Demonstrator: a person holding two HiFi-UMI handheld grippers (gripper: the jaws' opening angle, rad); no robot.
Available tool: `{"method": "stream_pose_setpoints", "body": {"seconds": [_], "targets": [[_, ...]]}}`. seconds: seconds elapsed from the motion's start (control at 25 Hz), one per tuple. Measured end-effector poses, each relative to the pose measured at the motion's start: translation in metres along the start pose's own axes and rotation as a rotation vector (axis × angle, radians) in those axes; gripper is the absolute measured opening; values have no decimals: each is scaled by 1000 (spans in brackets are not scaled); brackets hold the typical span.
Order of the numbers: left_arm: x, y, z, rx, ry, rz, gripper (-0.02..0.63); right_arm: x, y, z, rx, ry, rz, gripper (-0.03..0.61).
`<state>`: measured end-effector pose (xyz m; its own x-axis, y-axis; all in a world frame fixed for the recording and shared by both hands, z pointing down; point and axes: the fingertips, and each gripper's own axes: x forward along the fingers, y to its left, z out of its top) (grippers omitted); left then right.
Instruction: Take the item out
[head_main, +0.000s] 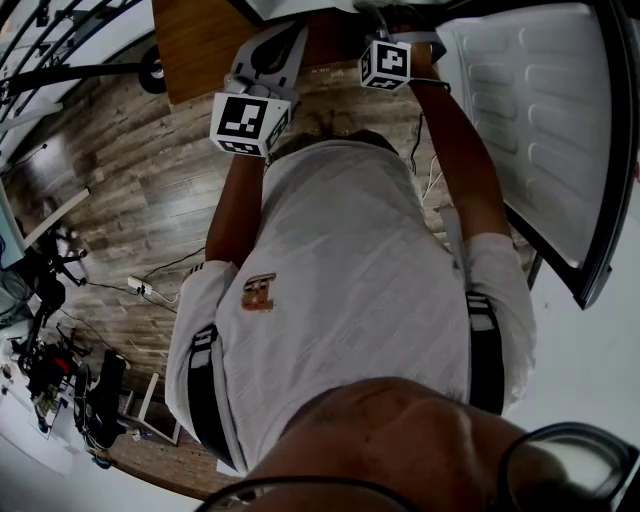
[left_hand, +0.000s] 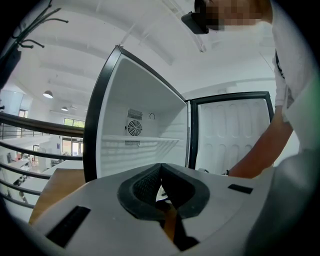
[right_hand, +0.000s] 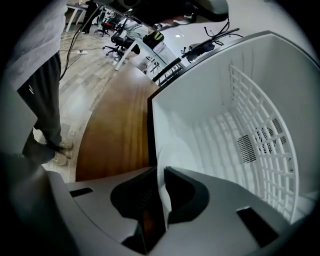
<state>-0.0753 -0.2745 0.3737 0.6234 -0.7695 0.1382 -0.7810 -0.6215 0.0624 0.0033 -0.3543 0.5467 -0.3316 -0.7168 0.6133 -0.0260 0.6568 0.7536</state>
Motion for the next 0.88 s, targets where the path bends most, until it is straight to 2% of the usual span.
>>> {"method": "stream_pose_setpoints", "body": {"seconds": [0.24, 0.56, 0.88], "targets": [[2, 1, -10, 0, 7, -6, 18, -2, 2, 0, -20, -10, -72, 57], [6, 0, -7, -1, 11, -28, 18, -15, -23, 4, -46, -27, -159, 41], [11, 1, -5, 1, 8, -39, 18, -25, -27, 7, -74, -42, -187, 40]]}}
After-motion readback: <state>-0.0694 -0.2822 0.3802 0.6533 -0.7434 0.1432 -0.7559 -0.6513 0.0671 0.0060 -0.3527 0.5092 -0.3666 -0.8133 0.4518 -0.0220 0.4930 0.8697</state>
